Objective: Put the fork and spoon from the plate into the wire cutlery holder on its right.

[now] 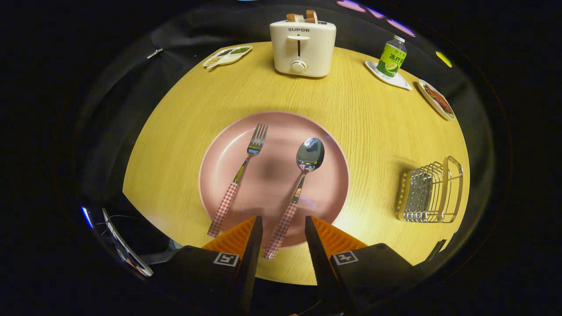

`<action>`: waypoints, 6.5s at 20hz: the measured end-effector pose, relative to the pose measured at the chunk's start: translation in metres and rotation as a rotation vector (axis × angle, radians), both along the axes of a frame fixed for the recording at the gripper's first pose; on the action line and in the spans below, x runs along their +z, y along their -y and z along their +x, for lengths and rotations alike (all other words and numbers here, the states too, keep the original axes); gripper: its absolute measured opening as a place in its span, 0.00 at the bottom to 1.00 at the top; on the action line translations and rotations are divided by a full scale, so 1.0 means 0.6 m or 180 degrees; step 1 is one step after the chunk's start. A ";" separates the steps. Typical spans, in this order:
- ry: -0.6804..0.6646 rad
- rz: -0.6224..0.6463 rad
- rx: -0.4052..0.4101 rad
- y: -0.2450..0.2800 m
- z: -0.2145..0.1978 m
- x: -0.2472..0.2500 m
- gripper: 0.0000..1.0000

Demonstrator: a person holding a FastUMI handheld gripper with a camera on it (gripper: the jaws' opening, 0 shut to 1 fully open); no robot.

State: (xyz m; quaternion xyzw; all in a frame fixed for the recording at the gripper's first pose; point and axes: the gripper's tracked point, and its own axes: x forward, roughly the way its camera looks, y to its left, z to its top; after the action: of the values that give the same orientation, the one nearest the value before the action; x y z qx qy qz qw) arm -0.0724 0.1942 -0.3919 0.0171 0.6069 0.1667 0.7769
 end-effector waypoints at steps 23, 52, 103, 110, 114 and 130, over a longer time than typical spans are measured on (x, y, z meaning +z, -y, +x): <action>0.0285 0.0441 -0.0175 0.073 0.043 0.128 0.12; -0.2074 -0.0718 0.0774 0.450 -0.002 0.097 0.11; -0.1150 0.0792 -0.0211 -0.123 0.020 0.038 0.42; -0.1245 0.0648 -0.0249 -0.137 0.002 -0.011 0.34; -0.1361 0.0719 -0.0186 -0.127 -0.006 -0.003 0.14; -0.0926 0.1206 0.0271 0.089 0.017 0.238 0.10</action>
State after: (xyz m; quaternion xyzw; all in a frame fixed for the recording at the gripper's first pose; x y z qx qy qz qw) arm -0.0624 0.1405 -0.2491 0.1608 0.6704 0.3060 0.6565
